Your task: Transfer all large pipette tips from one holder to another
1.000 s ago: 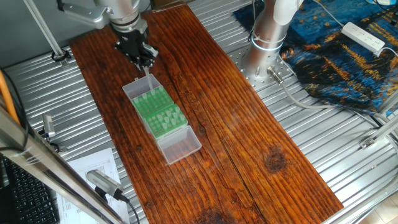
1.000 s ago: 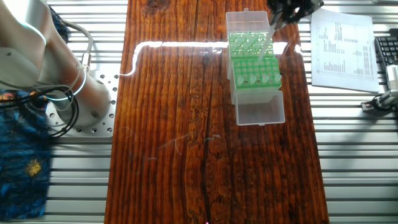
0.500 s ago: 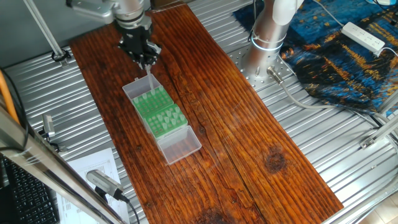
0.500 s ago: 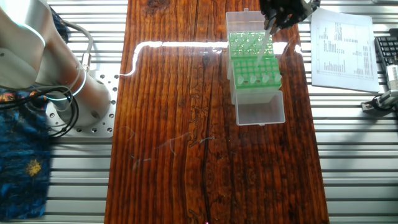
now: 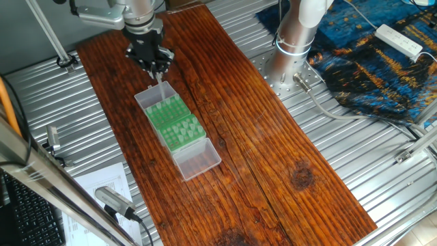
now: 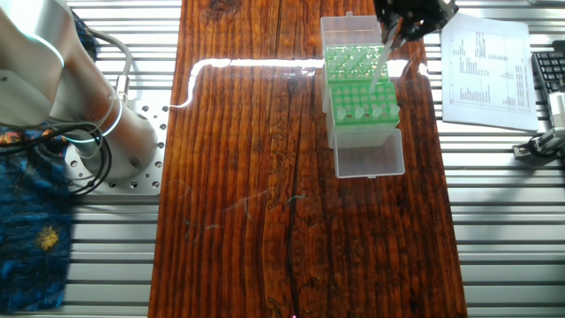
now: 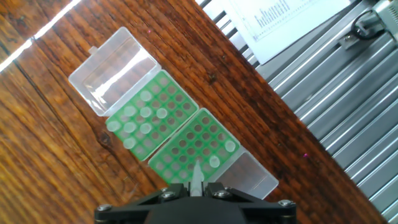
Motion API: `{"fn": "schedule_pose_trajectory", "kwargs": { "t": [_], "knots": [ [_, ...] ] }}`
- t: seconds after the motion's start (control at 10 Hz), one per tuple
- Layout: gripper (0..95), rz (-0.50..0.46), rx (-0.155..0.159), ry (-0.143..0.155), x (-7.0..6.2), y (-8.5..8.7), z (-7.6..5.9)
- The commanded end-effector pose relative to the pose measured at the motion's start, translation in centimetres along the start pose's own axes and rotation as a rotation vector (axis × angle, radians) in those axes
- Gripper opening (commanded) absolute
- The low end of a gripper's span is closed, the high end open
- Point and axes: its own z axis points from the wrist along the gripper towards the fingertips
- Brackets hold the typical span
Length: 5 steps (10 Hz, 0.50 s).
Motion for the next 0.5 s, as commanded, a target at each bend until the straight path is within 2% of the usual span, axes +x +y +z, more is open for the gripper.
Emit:
{"fn": "schedule_pose_trajectory", "kwargs": {
  "t": [0.1,0.5],
  "knots": [
    [0.0,-0.01,-0.007,0.004,0.3,0.2,0.2],
    [0.0,-0.001,-0.025,-0.001,1.3,1.1,1.0]
  ]
}}
